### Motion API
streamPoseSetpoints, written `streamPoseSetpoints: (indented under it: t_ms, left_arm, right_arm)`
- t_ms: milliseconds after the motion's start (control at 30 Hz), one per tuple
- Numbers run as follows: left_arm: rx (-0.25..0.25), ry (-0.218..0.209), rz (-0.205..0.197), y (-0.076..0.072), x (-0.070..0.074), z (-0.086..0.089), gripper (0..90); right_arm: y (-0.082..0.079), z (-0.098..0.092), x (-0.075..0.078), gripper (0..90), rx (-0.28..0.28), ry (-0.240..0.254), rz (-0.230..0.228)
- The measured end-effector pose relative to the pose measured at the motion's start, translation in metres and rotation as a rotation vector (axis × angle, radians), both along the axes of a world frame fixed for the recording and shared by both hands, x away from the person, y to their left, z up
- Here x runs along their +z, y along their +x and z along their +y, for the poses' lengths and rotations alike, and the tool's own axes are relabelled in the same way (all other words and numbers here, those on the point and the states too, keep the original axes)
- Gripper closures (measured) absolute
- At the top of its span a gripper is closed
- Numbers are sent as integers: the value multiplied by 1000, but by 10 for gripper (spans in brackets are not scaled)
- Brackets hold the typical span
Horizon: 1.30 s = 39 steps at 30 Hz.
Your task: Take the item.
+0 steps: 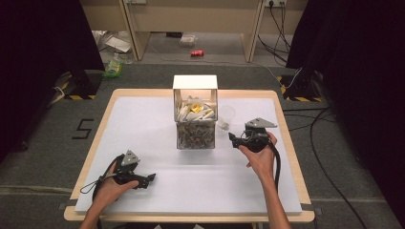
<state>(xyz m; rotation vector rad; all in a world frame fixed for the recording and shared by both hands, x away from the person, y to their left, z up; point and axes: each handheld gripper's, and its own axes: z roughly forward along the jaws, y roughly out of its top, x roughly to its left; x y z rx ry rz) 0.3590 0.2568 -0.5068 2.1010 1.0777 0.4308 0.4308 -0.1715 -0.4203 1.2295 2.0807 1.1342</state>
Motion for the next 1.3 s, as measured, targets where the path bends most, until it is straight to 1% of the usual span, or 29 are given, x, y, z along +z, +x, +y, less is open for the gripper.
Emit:
streamPoseSetpoints:
  t_ms: [133, 367, 633, 867, 1100, 1300]
  left_arm:
    - [0, 1, 0, 0, 0, 0, 0]
    - [0, 0, 0, 0, 0, 0, 0]
    - [-1, 1, 0, 0, 0, 0, 0]
    - [0, -2, -1, 0, 0, 0, 0]
    - [0, -2, -1, 0, 0, 0, 0]
    - [0, -2, -1, 0, 0, 0, 0]
  right_arm:
    - [-4, -1, -3, 268, -2, 0, 7]
    - [-12, -4, -12, 268, 4, -13, 24]
    - [-22, -8, -19, 264, 14, -10, 41]
    - [-29, -8, -26, 248, 24, -17, 48]
    - [-38, -6, -32, 222, 34, -1, 61]
    - [-45, -8, -37, 209, 38, -8, 65]
